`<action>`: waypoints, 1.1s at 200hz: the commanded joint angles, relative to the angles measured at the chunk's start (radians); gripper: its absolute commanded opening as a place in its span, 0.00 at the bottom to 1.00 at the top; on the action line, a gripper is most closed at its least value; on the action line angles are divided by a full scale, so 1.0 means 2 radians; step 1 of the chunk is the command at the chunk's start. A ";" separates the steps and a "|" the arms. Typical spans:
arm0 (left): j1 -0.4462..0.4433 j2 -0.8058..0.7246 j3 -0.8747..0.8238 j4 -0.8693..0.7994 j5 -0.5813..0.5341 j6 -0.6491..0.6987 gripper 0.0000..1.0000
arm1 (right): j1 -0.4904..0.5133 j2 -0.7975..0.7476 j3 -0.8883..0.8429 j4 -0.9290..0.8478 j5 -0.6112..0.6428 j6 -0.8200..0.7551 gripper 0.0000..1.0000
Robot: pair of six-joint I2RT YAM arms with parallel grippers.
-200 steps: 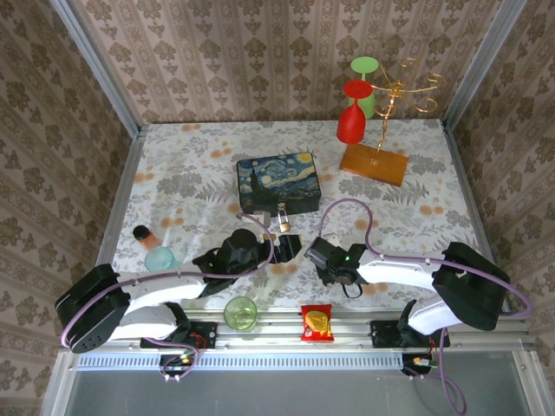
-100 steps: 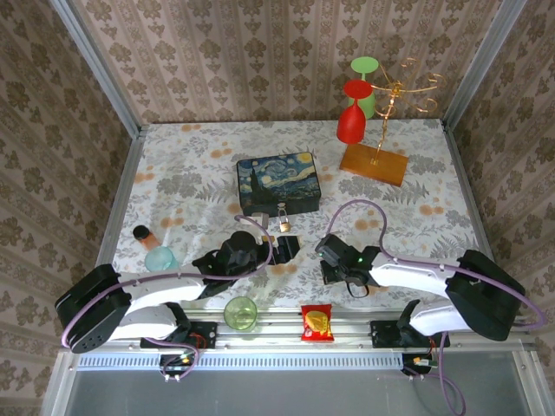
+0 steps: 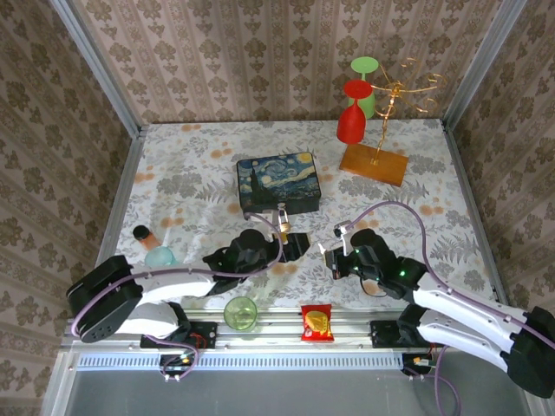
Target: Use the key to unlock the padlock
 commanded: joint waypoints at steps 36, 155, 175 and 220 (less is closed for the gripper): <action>-0.005 0.040 0.027 0.079 0.034 -0.013 0.74 | -0.002 -0.025 -0.003 0.042 -0.083 -0.017 0.00; -0.008 0.096 0.027 0.161 0.077 -0.040 0.26 | -0.009 -0.042 -0.044 0.127 -0.079 0.048 0.00; -0.008 0.094 0.024 0.166 0.077 -0.041 0.10 | -0.011 -0.039 -0.044 0.124 -0.079 0.048 0.00; -0.007 0.100 0.028 0.171 0.089 -0.050 0.00 | -0.017 -0.040 -0.043 0.134 -0.078 0.055 0.00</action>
